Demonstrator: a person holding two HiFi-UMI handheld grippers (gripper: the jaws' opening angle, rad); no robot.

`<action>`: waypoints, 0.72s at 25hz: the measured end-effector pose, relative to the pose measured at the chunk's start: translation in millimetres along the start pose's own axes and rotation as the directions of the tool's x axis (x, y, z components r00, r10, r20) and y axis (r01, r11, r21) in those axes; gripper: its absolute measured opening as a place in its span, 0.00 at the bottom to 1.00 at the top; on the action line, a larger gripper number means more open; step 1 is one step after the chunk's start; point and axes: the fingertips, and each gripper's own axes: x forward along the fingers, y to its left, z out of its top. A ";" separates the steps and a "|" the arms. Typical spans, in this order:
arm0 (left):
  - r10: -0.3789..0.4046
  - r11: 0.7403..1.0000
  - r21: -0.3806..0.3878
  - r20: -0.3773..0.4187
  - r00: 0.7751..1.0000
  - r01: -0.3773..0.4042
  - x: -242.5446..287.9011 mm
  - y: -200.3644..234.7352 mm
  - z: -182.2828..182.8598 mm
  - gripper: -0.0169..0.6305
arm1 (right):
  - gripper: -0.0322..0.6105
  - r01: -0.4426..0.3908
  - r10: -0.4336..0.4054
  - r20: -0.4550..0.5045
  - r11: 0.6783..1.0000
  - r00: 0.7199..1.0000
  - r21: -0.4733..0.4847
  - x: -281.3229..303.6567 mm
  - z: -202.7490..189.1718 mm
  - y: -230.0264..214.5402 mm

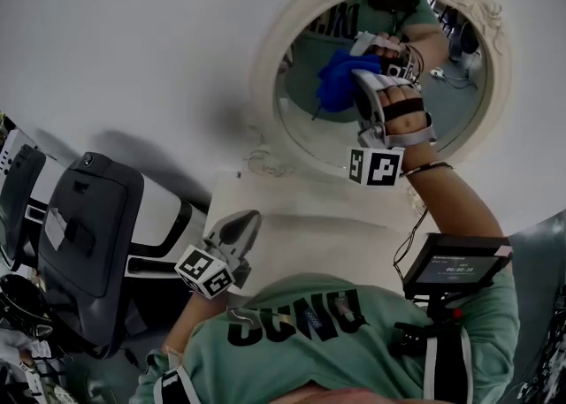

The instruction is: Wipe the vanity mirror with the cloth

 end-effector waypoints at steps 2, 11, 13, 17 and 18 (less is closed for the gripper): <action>0.007 1.000 -0.009 -0.018 1.000 -0.007 -2.5 0.3 -6.0 0.04 | 0.14 -0.091 0.091 0.006 0.996 0.996 0.006 -13.0 5.4 65.0; 0.032 0.997 -0.059 -0.126 0.992 -0.039 -16.2 6.0 -43.0 0.04 | 0.14 -0.503 0.504 -0.006 0.864 0.864 0.023 -73.5 24.8 347.1; 0.037 0.997 -0.061 -0.136 0.990 -0.046 -16.7 11.7 -48.2 0.04 | 0.14 -0.474 0.474 -0.018 0.880 0.880 0.031 -68.1 21.6 347.2; 0.035 0.996 -0.071 -0.146 0.989 -0.046 -18.6 12.3 -54.0 0.04 | 0.14 -0.475 0.476 -0.014 0.879 0.879 0.046 -66.1 25.7 348.2; 0.029 0.997 -0.071 -0.140 0.990 -0.039 -17.5 10.0 -52.6 0.04 | 0.14 -0.483 0.484 -0.011 0.874 0.875 0.055 -66.4 27.5 349.8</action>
